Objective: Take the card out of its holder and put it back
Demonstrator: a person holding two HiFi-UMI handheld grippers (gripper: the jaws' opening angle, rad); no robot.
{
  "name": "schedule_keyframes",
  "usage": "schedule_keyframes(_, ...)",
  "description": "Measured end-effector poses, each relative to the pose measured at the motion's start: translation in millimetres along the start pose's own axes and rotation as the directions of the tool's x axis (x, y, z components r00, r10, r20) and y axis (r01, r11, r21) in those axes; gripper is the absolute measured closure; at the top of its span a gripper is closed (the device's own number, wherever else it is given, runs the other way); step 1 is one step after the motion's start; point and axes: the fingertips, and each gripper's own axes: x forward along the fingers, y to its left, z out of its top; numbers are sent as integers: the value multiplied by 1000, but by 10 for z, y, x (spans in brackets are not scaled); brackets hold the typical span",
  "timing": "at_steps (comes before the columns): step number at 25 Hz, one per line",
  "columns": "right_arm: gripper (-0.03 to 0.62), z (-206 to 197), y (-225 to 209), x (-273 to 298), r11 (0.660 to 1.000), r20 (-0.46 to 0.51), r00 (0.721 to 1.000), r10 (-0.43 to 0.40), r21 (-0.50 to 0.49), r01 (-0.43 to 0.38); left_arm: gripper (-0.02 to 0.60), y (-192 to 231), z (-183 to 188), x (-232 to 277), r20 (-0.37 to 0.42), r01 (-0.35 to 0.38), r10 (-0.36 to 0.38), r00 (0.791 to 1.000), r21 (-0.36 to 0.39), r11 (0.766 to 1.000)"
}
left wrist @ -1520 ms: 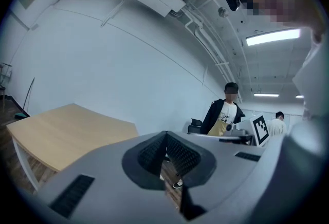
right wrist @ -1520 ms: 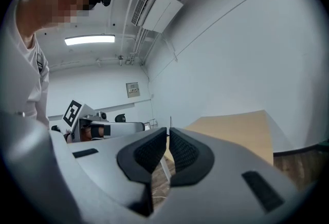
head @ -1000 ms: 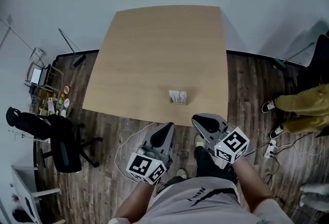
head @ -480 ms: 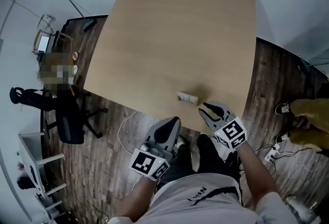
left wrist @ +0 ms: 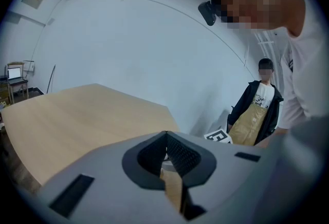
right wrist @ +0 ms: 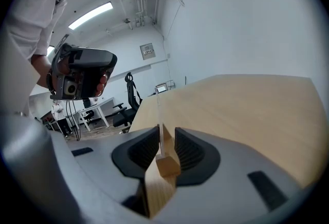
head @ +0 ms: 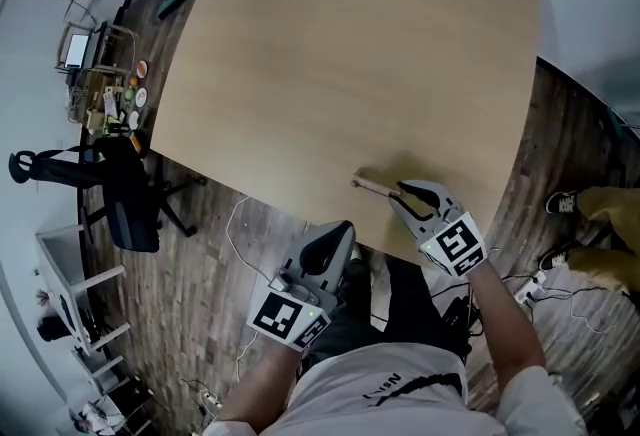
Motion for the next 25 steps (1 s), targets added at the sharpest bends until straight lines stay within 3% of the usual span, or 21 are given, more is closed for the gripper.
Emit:
schedule_keyframes(6, 556, 37, 89, 44, 997, 20, 998, 65, -30, -64, 569, 40, -125, 29, -27, -3, 2, 1000, -12, 1000)
schedule_keyframes(14, 569, 262, 161, -51, 991, 42, 993, 107, -81, -103, 569, 79, -150, -71, -25, 2, -2, 1000, -15, 1000)
schedule_keyframes(19, 569, 523, 159, -153, 990, 60, 994, 93, -109, -86, 569, 62, -59, -130, -15, 16, -16, 1000, -11, 1000)
schedule_keyframes(25, 569, 954, 101, -413, 997, 166, 986, 12, -74, 0, 569, -94, 122, -157, 8, 54, -55, 998, 15, 998)
